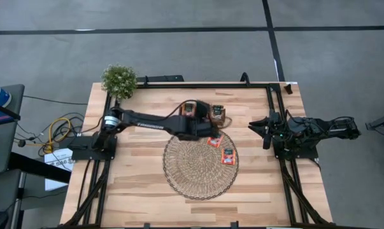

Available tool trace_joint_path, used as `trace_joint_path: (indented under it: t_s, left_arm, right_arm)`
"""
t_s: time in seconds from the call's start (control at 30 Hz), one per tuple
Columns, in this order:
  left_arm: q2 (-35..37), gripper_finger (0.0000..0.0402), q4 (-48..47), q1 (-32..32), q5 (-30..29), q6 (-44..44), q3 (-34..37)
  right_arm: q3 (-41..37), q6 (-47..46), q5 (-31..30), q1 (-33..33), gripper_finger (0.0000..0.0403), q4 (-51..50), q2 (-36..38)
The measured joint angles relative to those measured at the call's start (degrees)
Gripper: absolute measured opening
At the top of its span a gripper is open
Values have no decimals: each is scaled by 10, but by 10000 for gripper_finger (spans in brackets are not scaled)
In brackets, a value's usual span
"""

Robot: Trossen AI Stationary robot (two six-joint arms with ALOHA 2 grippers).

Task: Pick & Place Tea
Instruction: Put the orange tea bag into the left section of the wooden organizer

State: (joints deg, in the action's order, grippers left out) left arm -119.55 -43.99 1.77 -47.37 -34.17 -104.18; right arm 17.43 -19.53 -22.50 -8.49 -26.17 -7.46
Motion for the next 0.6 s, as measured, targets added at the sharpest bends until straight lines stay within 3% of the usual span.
trace_joint_path:
  t_s: [0.13,0.23,0.6]
  left_arm:
    - [0,111,10,24,228,52,-65]
    - [1,110,48,26,329,81,-76]
    - [-65,110,67,20,325,47,-75]
  right_arm:
    - [0,0,0,0,77,0,0]
    - [0,0,0,0,77,0,0]
    - [0,0,0,0,77,-1,0]
